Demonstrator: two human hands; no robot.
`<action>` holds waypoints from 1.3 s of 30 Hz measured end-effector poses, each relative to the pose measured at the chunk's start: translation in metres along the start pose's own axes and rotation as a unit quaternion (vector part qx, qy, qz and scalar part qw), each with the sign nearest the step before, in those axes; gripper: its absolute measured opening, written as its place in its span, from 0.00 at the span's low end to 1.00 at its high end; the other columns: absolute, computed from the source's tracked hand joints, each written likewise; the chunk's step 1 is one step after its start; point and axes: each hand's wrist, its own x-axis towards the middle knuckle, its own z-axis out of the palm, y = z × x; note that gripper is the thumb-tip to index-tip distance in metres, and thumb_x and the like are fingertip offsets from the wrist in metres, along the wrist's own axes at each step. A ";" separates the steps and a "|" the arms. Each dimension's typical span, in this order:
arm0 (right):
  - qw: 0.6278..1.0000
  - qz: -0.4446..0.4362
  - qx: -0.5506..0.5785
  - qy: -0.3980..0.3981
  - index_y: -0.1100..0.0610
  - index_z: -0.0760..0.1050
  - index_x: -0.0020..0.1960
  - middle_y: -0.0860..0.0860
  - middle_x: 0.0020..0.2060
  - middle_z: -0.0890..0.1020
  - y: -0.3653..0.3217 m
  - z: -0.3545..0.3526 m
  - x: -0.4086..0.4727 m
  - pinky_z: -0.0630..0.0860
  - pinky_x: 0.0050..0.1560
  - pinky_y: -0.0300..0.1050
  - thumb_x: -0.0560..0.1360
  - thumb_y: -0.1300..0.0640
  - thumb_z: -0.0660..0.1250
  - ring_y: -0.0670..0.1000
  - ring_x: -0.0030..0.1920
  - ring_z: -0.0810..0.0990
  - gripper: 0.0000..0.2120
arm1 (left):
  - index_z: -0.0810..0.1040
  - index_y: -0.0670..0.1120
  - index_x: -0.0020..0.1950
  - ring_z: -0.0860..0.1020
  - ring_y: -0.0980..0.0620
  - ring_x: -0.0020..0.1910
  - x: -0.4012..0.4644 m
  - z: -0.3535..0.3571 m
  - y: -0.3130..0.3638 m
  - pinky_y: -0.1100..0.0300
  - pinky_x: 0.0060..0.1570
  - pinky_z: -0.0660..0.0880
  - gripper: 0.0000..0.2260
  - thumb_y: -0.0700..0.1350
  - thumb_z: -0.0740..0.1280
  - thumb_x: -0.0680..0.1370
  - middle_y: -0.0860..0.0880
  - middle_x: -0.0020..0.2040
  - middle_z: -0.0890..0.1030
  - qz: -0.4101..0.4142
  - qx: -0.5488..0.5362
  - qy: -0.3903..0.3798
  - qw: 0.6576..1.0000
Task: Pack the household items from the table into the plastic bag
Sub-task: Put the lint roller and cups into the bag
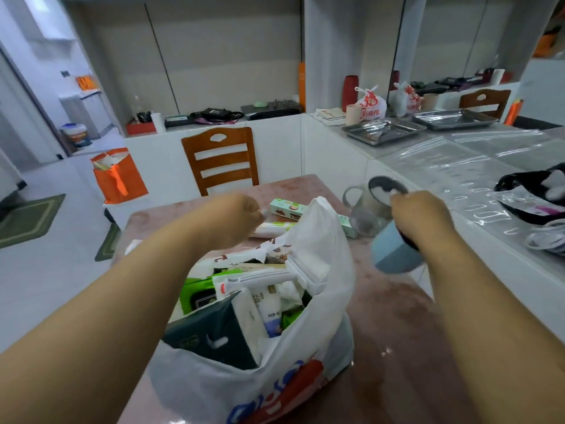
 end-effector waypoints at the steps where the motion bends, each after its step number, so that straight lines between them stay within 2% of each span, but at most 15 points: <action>1: 0.998 -0.033 0.036 0.038 0.67 0.77 0.57 0.66 0.56 0.78 -0.017 -0.017 -0.005 0.68 0.49 0.49 0.80 0.49 0.55 0.63 0.56 0.76 0.23 | 0.80 0.43 0.50 0.79 0.47 0.46 -0.003 -0.005 -0.005 0.57 0.45 0.74 0.15 0.52 0.59 0.81 0.43 0.47 0.82 -0.005 -0.002 0.032 0.999; 4: 0.978 -0.118 0.143 0.096 0.60 0.78 0.50 0.60 0.48 0.80 -0.076 -0.061 -0.031 0.71 0.49 0.50 0.77 0.43 0.58 0.60 0.51 0.77 0.21 | 0.81 0.46 0.52 0.77 0.52 0.41 -0.012 -0.021 -0.026 0.60 0.39 0.75 0.11 0.51 0.62 0.80 0.48 0.46 0.82 -0.028 0.019 0.167 0.985; 7: 0.948 -0.178 0.259 0.052 0.58 0.80 0.46 0.56 0.44 0.83 -0.122 -0.073 -0.064 0.78 0.51 0.59 0.70 0.36 0.59 0.60 0.47 0.81 0.25 | 0.79 0.48 0.56 0.76 0.48 0.49 -0.023 -0.033 -0.056 0.53 0.48 0.76 0.15 0.55 0.69 0.74 0.48 0.53 0.81 -0.070 0.152 0.295 0.941; 11: 0.942 -0.287 0.172 -0.029 0.61 0.77 0.50 0.57 0.40 0.75 -0.151 -0.050 -0.104 0.72 0.46 0.54 0.80 0.54 0.55 0.61 0.46 0.78 0.14 | 0.73 0.45 0.42 0.76 0.47 0.40 -0.040 -0.044 -0.083 0.54 0.38 0.75 0.18 0.59 0.71 0.70 0.45 0.42 0.77 -0.249 0.203 0.171 0.931; 13: 0.947 -0.304 0.090 -0.059 0.60 0.76 0.47 0.54 0.37 0.71 -0.157 -0.028 -0.124 0.65 0.41 0.46 0.82 0.56 0.53 0.58 0.44 0.74 0.15 | 0.73 0.44 0.39 0.78 0.48 0.38 -0.045 -0.045 -0.091 0.56 0.35 0.74 0.13 0.53 0.69 0.74 0.44 0.40 0.79 -0.288 0.101 0.104 0.946; 15: 0.937 -0.326 0.010 -0.125 0.53 0.73 0.38 0.49 0.32 0.71 -0.155 -0.006 -0.138 0.63 0.34 0.43 0.82 0.47 0.52 0.50 0.36 0.72 0.20 | 0.75 0.40 0.40 0.79 0.48 0.34 -0.049 -0.044 -0.098 0.57 0.34 0.75 0.11 0.44 0.64 0.79 0.42 0.37 0.80 -0.304 -0.159 0.107 0.933; 17: 0.928 -0.339 -0.028 -0.153 0.52 0.72 0.38 0.48 0.31 0.71 -0.151 0.017 -0.142 0.63 0.32 0.40 0.81 0.44 0.51 0.45 0.33 0.69 0.20 | 0.72 0.39 0.40 0.77 0.51 0.26 -0.052 -0.044 -0.107 0.61 0.28 0.76 0.12 0.40 0.58 0.82 0.42 0.28 0.79 -0.306 -0.426 0.147 0.839; 20: 0.915 -0.372 -0.055 -0.149 0.54 0.74 0.40 0.49 0.33 0.74 -0.149 0.039 -0.144 0.68 0.37 0.41 0.81 0.46 0.50 0.48 0.36 0.74 0.20 | 0.69 0.41 0.39 0.71 0.58 0.19 -0.052 -0.043 -0.111 0.71 0.17 0.68 0.14 0.39 0.52 0.83 0.44 0.23 0.80 -0.287 -0.564 0.177 0.754; 22: 0.911 -0.360 -0.023 -0.198 0.56 0.76 0.50 0.50 0.37 0.76 -0.152 0.057 -0.150 0.71 0.38 0.43 0.82 0.51 0.53 0.51 0.39 0.77 0.16 | 0.69 0.40 0.39 0.69 0.59 0.18 -0.053 -0.043 -0.101 0.70 0.17 0.67 0.13 0.37 0.52 0.81 0.42 0.32 0.81 -0.277 -0.574 0.194 0.746; 24: 0.900 -0.353 -0.029 -0.255 0.57 0.74 0.61 0.50 0.40 0.75 -0.153 0.073 -0.162 0.71 0.37 0.42 0.82 0.52 0.53 0.50 0.40 0.75 0.16 | 0.72 0.40 0.41 0.72 0.57 0.27 -0.054 -0.041 -0.091 0.67 0.25 0.70 0.11 0.38 0.55 0.81 0.42 0.40 0.80 -0.275 -0.577 0.202 0.742; 28: 0.847 -0.429 -0.075 -0.305 0.42 0.62 0.71 0.49 0.59 0.78 -0.144 0.079 -0.170 0.74 0.50 0.43 0.81 0.40 0.46 0.49 0.53 0.77 0.20 | 0.73 0.41 0.43 0.72 0.53 0.35 -0.056 -0.042 -0.087 0.61 0.45 0.77 0.10 0.45 0.59 0.80 0.41 0.48 0.82 -0.281 -0.583 0.184 0.740; 30: 0.841 -0.431 -0.093 -0.314 0.42 0.61 0.71 0.50 0.64 0.76 -0.133 0.072 -0.162 0.74 0.52 0.44 0.80 0.38 0.44 0.50 0.55 0.77 0.22 | 0.73 0.41 0.43 0.72 0.53 0.33 -0.057 -0.043 -0.089 0.62 0.39 0.76 0.10 0.45 0.60 0.80 0.39 0.51 0.82 -0.269 -0.578 0.188 0.747; 34: 0.868 -0.366 -0.123 -0.313 0.52 0.69 0.68 0.54 0.58 0.80 -0.113 0.054 -0.146 0.75 0.54 0.50 0.81 0.41 0.43 0.55 0.53 0.78 0.26 | 0.72 0.41 0.44 0.70 0.54 0.29 -0.058 -0.041 -0.091 0.64 0.30 0.71 0.09 0.46 0.61 0.80 0.38 0.53 0.82 -0.256 -0.565 0.190 0.761; 36: 0.884 -0.299 -0.118 -0.339 0.52 0.73 0.65 0.56 0.48 0.84 -0.107 0.041 -0.145 0.78 0.54 0.52 0.77 0.33 0.42 0.56 0.47 0.83 0.33 | 0.72 0.42 0.44 0.69 0.54 0.29 -0.057 -0.039 -0.092 0.64 0.29 0.70 0.08 0.45 0.61 0.80 0.38 0.54 0.82 -0.249 -0.563 0.190 0.765; 39: 0.901 -0.204 -0.055 -0.379 0.50 0.77 0.57 0.55 0.32 0.85 -0.104 0.021 -0.141 0.82 0.41 0.45 0.67 0.27 0.41 0.51 0.32 0.84 0.39 | 0.72 0.42 0.44 0.69 0.54 0.28 -0.055 -0.037 -0.094 0.63 0.29 0.69 0.08 0.46 0.61 0.80 0.38 0.54 0.82 -0.245 -0.555 0.195 0.770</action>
